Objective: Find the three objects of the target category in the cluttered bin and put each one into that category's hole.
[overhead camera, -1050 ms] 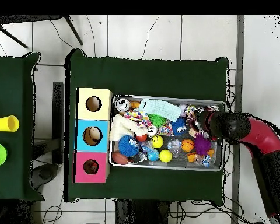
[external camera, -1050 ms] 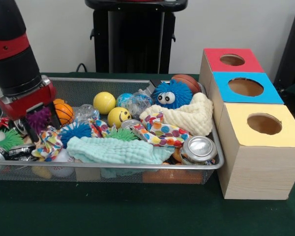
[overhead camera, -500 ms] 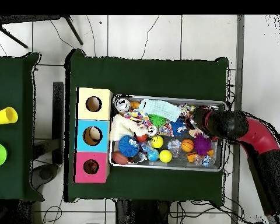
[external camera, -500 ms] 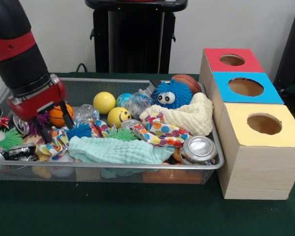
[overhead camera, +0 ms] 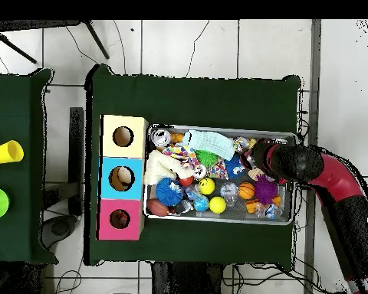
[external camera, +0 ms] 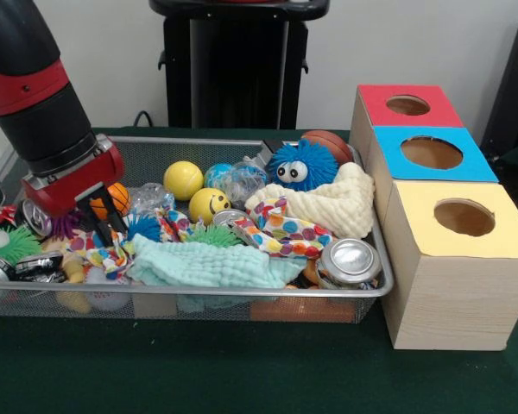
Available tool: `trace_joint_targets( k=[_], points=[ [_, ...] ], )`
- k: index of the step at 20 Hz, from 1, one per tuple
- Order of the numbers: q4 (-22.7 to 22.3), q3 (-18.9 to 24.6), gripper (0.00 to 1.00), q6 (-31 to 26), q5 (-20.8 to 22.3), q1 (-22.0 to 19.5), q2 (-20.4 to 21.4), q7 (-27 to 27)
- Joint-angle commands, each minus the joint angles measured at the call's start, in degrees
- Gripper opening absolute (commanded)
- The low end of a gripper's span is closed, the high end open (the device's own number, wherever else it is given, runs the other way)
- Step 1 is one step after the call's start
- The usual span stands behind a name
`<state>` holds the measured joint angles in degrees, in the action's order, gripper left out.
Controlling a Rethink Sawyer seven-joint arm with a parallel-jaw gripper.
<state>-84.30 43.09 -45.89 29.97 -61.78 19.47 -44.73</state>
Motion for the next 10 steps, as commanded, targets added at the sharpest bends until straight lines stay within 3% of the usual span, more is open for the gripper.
trace_joint_targets(
  k=[1, 6, 10],
  points=[
    [-0.95, 2.89, 0.0, 1.83, 1.28, 0.16, -0.84, 6.19],
    [-3.27, 2.85, 0.0, 2.62, 2.37, 0.36, 1.29, 5.24],
    [-12.07, 2.29, 0.0, 1.74, 2.21, 0.2, 9.83, 0.78]
  ],
)
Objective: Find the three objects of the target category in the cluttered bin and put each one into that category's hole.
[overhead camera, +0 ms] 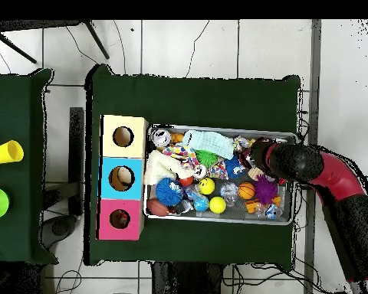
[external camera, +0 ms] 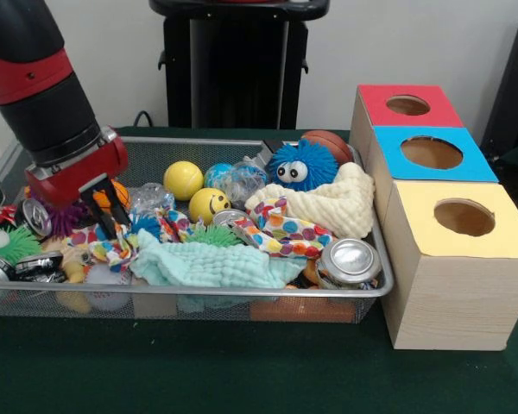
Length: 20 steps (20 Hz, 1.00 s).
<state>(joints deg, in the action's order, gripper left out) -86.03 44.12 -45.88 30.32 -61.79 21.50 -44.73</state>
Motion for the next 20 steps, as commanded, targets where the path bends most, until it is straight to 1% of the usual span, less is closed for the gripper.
trace_joint_targets(
  k=[1, 2, 4, 8, 14, 20],
  points=[
    [-11.89, 1.19, 0.0, 1.96, 1.68, 0.21, 9.13, -0.35],
    [-14.45, 1.25, 0.0, 2.72, 1.46, 0.21, 11.04, -2.0],
    [-17.35, 1.05, 0.0, 3.28, 1.11, 0.51, 13.05, -3.87],
    [-20.26, -0.73, 0.0, 3.71, 0.52, 1.78, 15.46, -7.18],
    [-21.62, -2.04, 0.0, 6.16, 0.74, 2.79, 16.14, -8.83],
    [-20.9, -2.44, 0.0, 8.52, 0.73, 3.87, 15.22, -8.41]
  ],
)
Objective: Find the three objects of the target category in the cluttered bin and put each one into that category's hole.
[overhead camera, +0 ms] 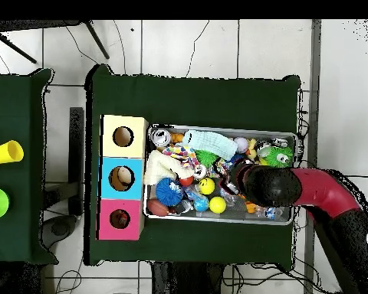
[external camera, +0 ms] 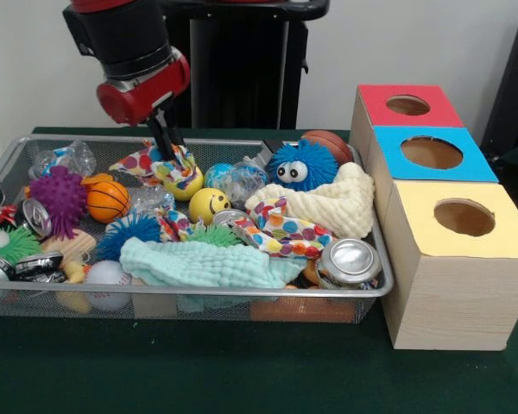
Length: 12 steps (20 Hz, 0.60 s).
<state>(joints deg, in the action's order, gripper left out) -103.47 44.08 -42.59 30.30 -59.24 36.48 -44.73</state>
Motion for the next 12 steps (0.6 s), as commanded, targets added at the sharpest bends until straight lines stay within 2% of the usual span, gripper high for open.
trace_joint_targets(
  k=[1, 9, 11, 12],
  points=[
    [-3.37, -2.38, 0.0, 5.49, 0.7, 1.36, 0.1, -8.14],
    [-2.69, -3.55, 0.0, 6.69, 0.3, 2.63, -0.72, -8.14],
    [-2.53, -4.68, 0.0, 6.9, -0.16, 2.98, -0.64, -9.73],
    [-2.44, -5.24, 1.0, 7.01, -0.39, 3.15, -0.6, -10.53]
  ],
)
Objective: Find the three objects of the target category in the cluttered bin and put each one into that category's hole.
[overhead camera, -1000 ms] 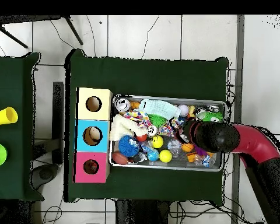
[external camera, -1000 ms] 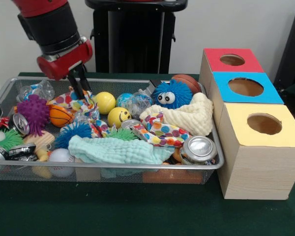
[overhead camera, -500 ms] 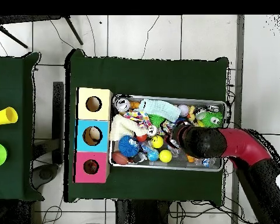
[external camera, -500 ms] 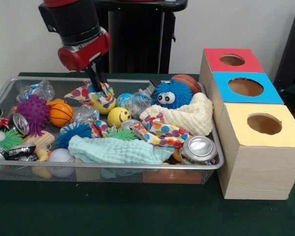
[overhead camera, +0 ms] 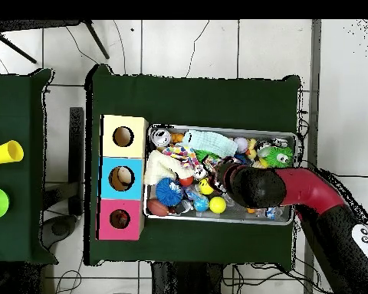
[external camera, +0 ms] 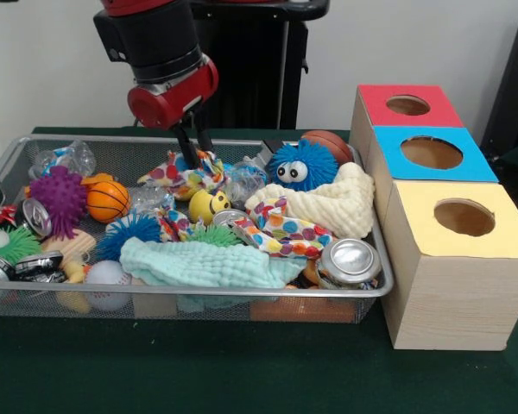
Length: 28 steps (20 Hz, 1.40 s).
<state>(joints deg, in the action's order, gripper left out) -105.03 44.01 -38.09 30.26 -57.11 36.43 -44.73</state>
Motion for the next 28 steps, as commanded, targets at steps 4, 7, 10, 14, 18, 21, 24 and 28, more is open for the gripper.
trace_joint_targets(
  k=[4, 7, 10, 14, 18, 21, 24, 28],
  points=[
    [-1.61, -4.17, 1.0, 1.83, -0.9, 0.22, 0.47, -8.77],
    [-2.0, -3.87, 1.0, 1.06, 0.1, 0.02, 1.74, -6.62],
    [-1.44, -4.64, 1.0, -0.17, 0.08, 0.56, 2.43, -6.72],
    [3.53, -6.33, 1.0, -3.94, 0.17, 1.99, 2.95, -5.62],
    [12.32, -7.17, 1.0, -6.47, 1.28, 3.91, 0.19, -2.23],
    [18.59, -7.09, 1.0, -8.13, 2.15, 4.45, -3.46, 2.01],
    [24.29, -7.83, 1.0, -9.1, 2.81, 5.17, -6.99, 3.54],
    [30.23, -8.47, 1.0, -8.24, 5.01, 6.49, -10.86, 5.1]
  ],
)
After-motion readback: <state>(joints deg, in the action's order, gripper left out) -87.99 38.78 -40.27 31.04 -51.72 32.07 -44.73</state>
